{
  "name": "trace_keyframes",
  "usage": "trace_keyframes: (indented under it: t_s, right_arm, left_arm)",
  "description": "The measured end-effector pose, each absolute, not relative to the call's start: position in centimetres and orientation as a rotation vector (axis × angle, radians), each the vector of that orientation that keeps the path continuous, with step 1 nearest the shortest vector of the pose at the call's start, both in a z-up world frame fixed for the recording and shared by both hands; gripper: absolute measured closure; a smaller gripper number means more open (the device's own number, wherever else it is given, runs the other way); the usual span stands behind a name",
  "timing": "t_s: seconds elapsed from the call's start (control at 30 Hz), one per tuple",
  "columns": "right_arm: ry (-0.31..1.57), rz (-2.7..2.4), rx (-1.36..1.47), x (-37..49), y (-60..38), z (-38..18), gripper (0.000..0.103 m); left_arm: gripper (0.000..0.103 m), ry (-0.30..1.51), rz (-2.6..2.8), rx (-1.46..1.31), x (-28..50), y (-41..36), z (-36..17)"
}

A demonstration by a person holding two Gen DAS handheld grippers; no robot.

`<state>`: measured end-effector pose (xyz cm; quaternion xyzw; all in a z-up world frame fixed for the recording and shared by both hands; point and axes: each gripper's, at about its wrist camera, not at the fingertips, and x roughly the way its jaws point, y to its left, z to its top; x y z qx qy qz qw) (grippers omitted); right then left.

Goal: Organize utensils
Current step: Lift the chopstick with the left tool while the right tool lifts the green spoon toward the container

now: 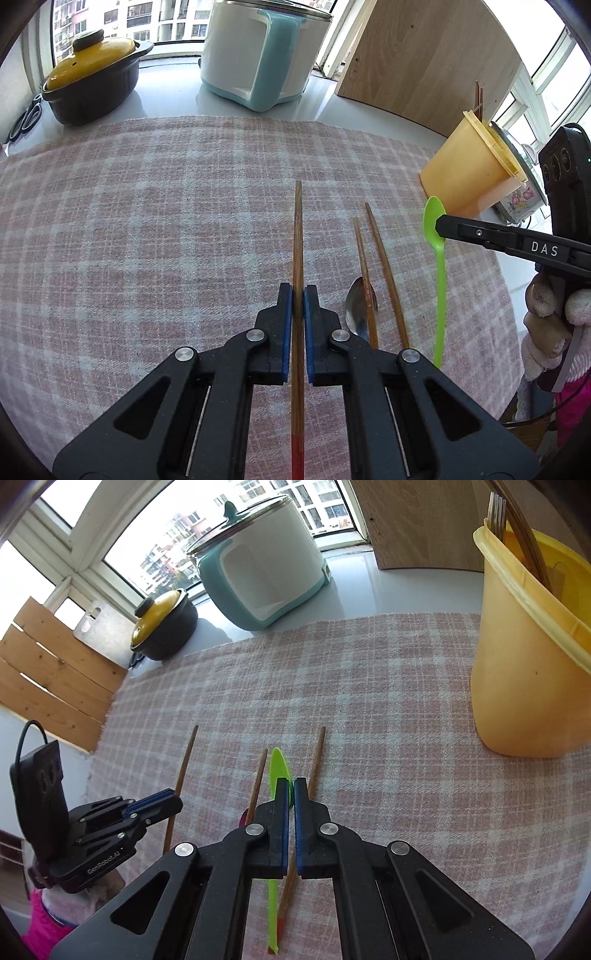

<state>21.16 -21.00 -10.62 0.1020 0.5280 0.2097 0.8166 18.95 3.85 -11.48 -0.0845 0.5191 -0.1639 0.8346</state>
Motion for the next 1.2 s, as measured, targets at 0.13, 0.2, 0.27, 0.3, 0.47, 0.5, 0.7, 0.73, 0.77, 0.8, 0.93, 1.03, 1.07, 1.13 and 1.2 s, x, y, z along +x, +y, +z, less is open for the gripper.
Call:
trace_keyframes:
  t_s: [0.13,0.2,0.27,0.3,0.47,0.5,0.7,0.73,0.77,0.8,0.93,1.03,1.07,1.13,1.2]
  right_arm:
    - [1.088,0.448,0.215,20.6,-21.8,-9.2,0.102]
    - [1.067,0.447,0.214,20.4,-22.1,-8.5,0.102]
    - [1.049,0.448,0.218,20.2,-22.6,-7.9,0.102]
    - [1.041,0.449,0.220,20.1,-22.8,-7.6,0.102]
    - [0.994,0.449,0.221,19.5,-23.9,-5.7,0.102]
    - [0.984,0.449,0.221,19.4,-24.1,-5.3,0.102]
    - [0.921,0.435,0.214,18.8,-26.1,-2.9,0.102]
    - [0.911,0.430,0.211,18.8,-26.5,-2.6,0.102]
    - [0.901,0.424,0.207,18.7,-26.8,-2.2,0.102]
    - [0.891,0.416,0.204,18.7,-27.2,-1.8,0.102]
    - [0.855,0.384,0.190,18.7,-29.0,-0.5,0.102]
    - [0.827,0.356,0.176,18.5,-30.3,0.4,0.102]
    - [0.819,0.348,0.173,18.5,-30.7,0.6,0.102]
    - [0.804,0.333,0.166,18.3,-31.4,1.2,0.102]
    - [0.791,0.318,0.158,18.2,-32.0,1.6,0.102]
  left_arm:
    - [0.099,1.068,-0.363,-0.202,18.8,3.8,-10.1]
    - [0.099,1.051,-0.368,-0.213,18.6,3.8,-9.4]
    - [0.099,1.036,-0.376,-0.222,18.5,3.7,-8.7]
    - [0.099,1.028,-0.380,-0.225,18.5,3.6,-8.3]
    - [0.099,0.983,-0.406,-0.230,18.6,2.5,-6.2]
    - [0.099,0.974,-0.412,-0.232,18.7,2.2,-5.8]
    - [0.099,0.929,-0.436,-0.234,19.0,0.4,-3.8]
    - [0.099,0.924,-0.441,-0.237,19.2,0.1,-3.5]
    - [0.099,0.917,-0.445,-0.240,19.3,-0.2,-3.2]
    - [0.099,0.911,-0.449,-0.242,19.4,-0.5,-2.9]
    - [0.099,0.876,-0.454,-0.222,19.7,-2.0,-1.7]
    - [0.099,0.844,-0.451,-0.208,20.0,-3.0,-0.9]
    - [0.099,0.834,-0.452,-0.206,20.0,-3.3,-0.6]
    - [0.099,0.814,-0.453,-0.201,20.1,-3.9,-0.1]
    - [0.099,0.791,-0.450,-0.192,20.2,-4.4,0.5]
